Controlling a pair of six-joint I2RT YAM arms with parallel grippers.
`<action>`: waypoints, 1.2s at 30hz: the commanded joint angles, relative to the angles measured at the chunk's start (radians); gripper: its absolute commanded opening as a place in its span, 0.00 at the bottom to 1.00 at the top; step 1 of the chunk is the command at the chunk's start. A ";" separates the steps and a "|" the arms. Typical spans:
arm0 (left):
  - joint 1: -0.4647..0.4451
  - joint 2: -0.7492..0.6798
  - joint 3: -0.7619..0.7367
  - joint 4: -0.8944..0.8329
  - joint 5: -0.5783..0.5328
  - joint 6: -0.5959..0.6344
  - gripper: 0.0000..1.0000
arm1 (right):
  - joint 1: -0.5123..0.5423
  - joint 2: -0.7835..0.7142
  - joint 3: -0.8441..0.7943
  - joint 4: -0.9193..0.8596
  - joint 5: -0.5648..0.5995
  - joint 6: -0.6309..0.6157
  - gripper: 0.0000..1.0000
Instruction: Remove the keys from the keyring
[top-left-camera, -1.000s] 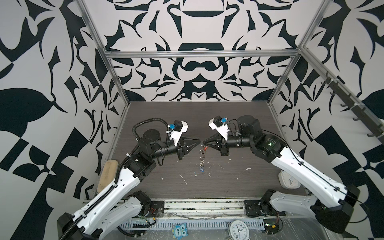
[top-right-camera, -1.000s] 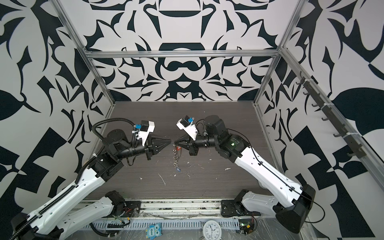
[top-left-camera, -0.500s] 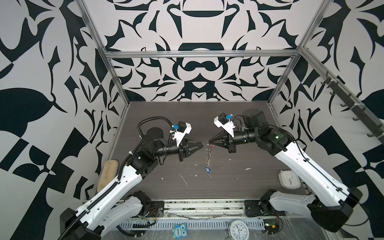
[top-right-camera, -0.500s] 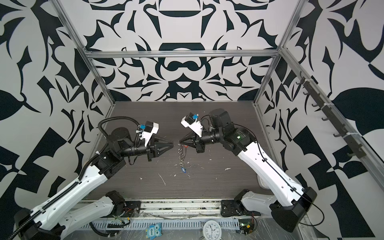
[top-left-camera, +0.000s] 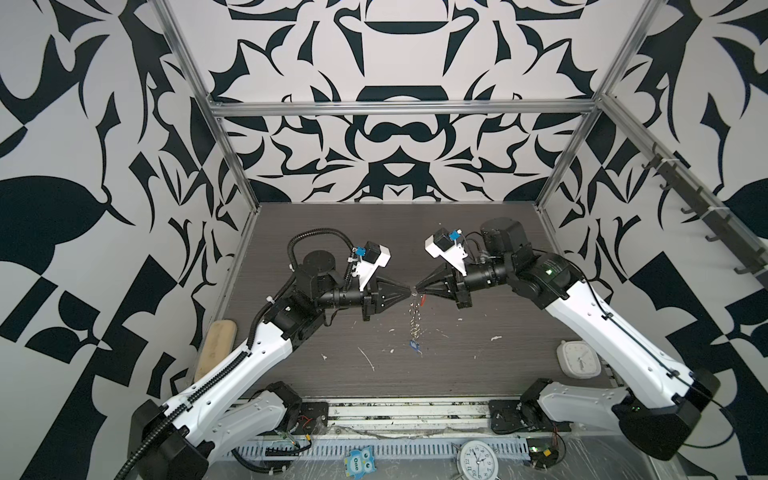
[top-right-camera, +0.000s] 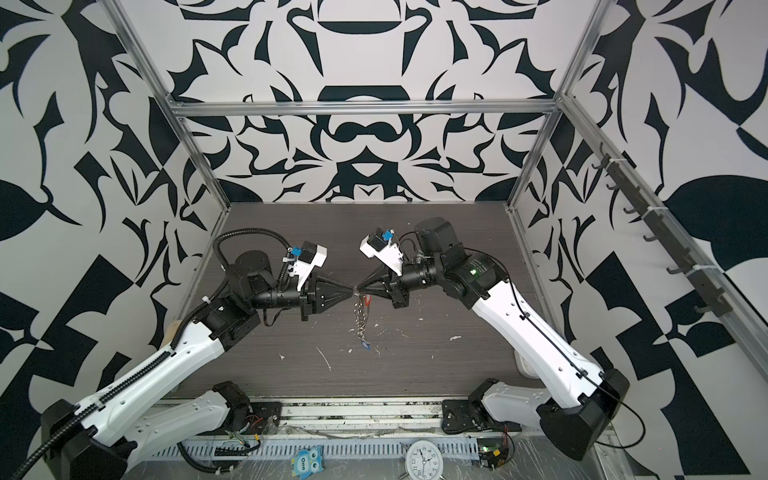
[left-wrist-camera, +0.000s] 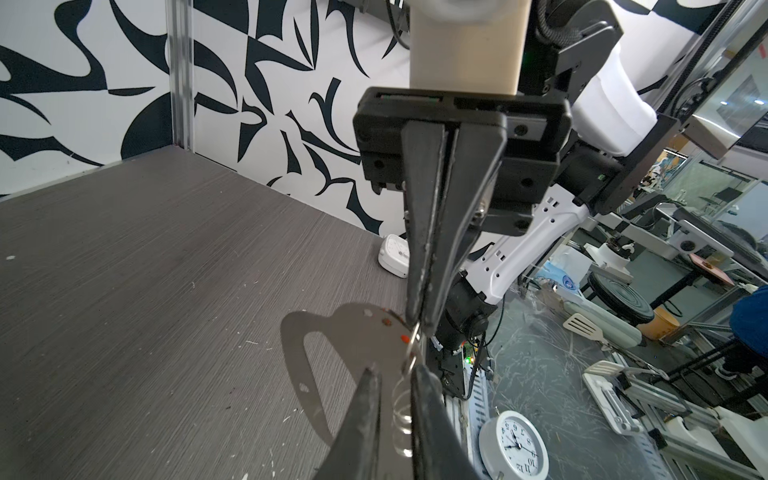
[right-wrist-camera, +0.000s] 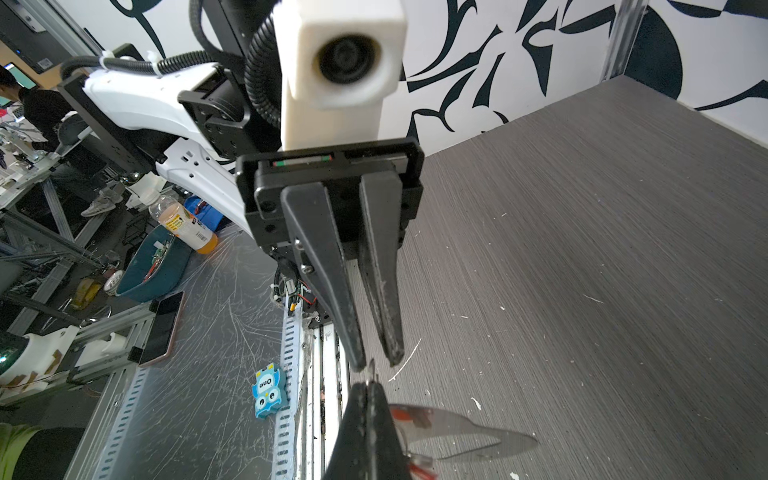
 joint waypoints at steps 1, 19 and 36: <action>0.000 -0.008 0.029 0.041 0.035 -0.016 0.18 | 0.002 -0.011 0.035 0.046 -0.029 0.010 0.00; -0.005 0.012 0.015 0.104 0.075 -0.052 0.10 | 0.006 0.013 0.019 0.121 -0.021 0.070 0.00; -0.023 -0.024 -0.038 0.207 -0.016 -0.079 0.00 | 0.011 -0.054 -0.085 0.316 0.072 0.219 0.29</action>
